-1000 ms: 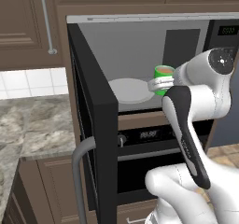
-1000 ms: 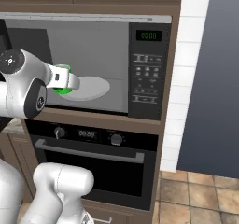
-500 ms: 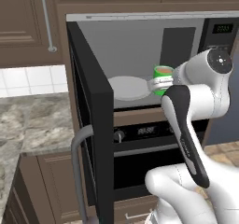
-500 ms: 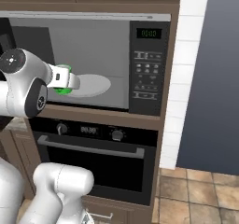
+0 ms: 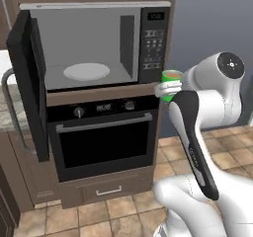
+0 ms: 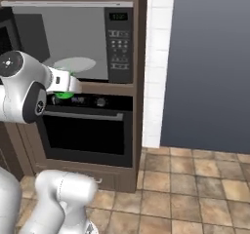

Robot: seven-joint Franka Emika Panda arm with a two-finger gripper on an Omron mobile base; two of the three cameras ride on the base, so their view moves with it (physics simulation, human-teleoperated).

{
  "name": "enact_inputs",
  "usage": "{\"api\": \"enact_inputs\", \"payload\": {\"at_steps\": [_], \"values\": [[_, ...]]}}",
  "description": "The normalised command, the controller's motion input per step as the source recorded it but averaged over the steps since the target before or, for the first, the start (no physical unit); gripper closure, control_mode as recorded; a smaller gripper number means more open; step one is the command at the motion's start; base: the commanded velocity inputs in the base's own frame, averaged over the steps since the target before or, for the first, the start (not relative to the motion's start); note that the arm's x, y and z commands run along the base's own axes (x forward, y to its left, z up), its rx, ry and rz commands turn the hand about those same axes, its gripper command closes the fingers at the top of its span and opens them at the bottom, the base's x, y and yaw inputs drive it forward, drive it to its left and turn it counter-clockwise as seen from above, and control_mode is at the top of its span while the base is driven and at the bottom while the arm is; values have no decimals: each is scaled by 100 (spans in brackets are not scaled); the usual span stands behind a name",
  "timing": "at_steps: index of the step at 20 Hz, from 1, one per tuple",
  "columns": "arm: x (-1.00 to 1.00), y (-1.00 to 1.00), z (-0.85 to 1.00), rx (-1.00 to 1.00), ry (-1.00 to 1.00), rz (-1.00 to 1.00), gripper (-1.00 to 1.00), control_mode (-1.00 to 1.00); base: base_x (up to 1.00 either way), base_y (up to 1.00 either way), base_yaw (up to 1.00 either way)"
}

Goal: Pick the cup of tea, navigate to the dining table, and place it on the saucer.

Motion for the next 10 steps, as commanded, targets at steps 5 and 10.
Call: {"api": "enact_inputs", "payload": {"at_steps": [5, 10], "values": [[0, 0, 0, 0, 0, 0, 100, 100, -85, -100, 0], [0, 0, 0, 0, 0, 0, 100, 100, -35, -60, -13]]}}
